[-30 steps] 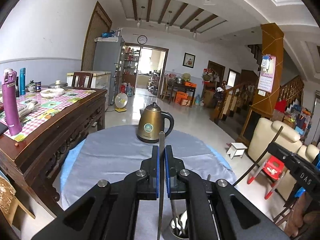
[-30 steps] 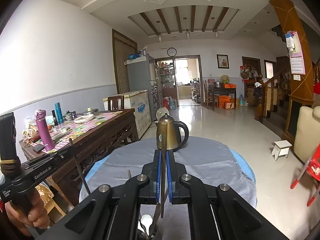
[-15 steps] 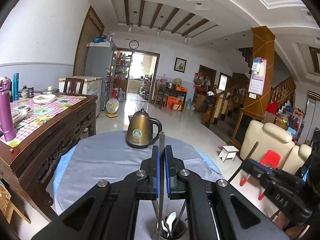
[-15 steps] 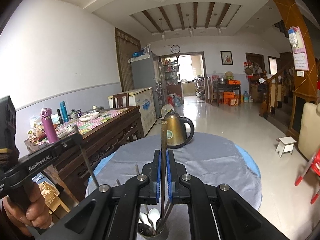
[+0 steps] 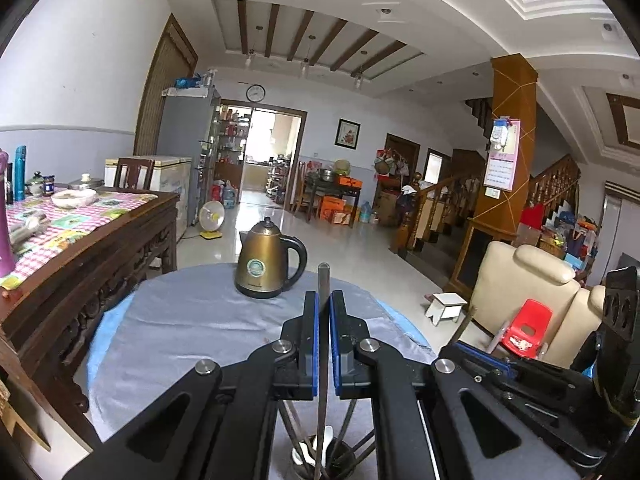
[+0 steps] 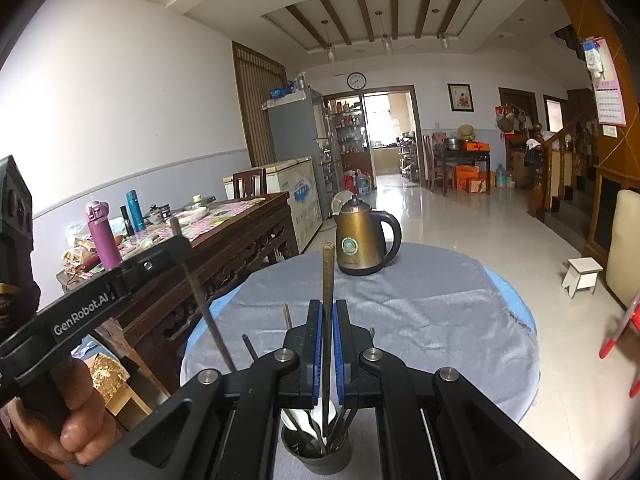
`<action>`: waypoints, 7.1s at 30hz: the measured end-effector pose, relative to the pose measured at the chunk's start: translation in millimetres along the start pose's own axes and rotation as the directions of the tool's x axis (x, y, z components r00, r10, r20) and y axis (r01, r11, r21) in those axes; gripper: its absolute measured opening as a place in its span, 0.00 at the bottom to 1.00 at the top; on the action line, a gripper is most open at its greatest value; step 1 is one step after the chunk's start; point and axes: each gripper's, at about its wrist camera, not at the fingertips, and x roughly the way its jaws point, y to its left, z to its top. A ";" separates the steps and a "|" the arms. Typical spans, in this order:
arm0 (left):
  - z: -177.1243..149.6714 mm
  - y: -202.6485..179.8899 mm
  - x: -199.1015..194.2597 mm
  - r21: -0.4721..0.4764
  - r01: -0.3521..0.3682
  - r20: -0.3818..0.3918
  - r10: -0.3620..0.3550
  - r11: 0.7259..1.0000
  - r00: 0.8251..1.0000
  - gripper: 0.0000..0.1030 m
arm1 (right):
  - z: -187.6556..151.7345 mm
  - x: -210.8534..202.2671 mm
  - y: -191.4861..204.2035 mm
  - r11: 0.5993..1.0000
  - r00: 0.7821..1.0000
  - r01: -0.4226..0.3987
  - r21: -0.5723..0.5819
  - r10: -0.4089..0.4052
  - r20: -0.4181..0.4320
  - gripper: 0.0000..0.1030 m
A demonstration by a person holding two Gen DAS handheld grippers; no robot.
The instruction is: Organize utensils
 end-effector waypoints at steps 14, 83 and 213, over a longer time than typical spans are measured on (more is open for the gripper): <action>-25.7 -1.8 25.7 0.002 -0.058 -0.026 0.058 0.998 0.998 0.05 | -17.8 16.0 -2.3 1.000 0.999 0.019 0.014 -0.018 -0.051 0.06; -51.3 7.0 49.6 -0.077 -0.025 -0.198 0.009 0.997 0.980 0.05 | -35.3 43.7 0.7 0.998 0.989 0.020 0.057 -0.011 -0.149 0.06; -57.4 23.4 -60.1 0.223 -0.452 -0.198 0.494 0.864 0.847 0.93 | -78.5 -19.3 39.6 0.981 0.961 0.194 0.022 -0.185 -0.206 0.69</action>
